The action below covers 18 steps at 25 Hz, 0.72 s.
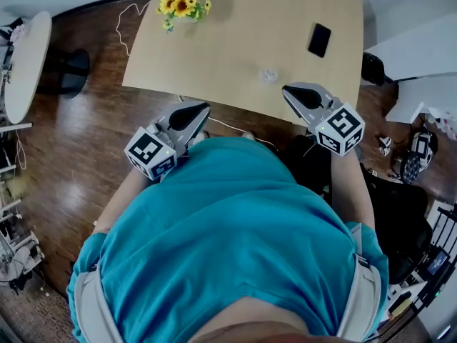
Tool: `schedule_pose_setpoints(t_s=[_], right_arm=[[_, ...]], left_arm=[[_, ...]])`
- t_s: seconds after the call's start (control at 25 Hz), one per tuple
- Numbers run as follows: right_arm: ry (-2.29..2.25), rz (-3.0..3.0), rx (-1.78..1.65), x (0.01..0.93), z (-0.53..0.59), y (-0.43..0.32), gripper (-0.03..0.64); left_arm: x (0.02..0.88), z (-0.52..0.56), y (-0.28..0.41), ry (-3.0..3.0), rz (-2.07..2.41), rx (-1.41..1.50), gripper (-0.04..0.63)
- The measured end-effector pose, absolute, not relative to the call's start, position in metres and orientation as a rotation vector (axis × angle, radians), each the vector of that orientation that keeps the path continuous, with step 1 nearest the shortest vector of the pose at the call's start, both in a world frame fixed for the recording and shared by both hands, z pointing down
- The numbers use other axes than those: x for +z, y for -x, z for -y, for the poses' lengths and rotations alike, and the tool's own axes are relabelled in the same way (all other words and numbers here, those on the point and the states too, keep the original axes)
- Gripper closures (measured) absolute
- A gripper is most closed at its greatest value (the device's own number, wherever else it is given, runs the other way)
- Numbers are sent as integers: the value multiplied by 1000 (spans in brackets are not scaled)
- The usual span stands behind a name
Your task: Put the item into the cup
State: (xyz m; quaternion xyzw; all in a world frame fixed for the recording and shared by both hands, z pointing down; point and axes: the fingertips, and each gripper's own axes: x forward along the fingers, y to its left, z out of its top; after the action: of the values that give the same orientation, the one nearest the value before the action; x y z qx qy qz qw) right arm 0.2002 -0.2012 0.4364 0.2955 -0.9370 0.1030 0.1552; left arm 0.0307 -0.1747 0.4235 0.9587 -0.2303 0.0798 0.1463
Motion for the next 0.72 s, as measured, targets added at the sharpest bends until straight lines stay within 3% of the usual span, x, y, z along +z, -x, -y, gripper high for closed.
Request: schedule_pose_setpoints(t_s=[0.2,0.44,0.72], right_arm=[[-901,2830,488,418,140,-162,615],[-1023,2858,686,411,80,-61,615],[-1019,2787,521,390,18,18,615]], left_arm=[[415,148,4,-2807,636,190,591],[410,109,93,-2842,519,140,591],[415,56,141,-2851,377,125,591]])
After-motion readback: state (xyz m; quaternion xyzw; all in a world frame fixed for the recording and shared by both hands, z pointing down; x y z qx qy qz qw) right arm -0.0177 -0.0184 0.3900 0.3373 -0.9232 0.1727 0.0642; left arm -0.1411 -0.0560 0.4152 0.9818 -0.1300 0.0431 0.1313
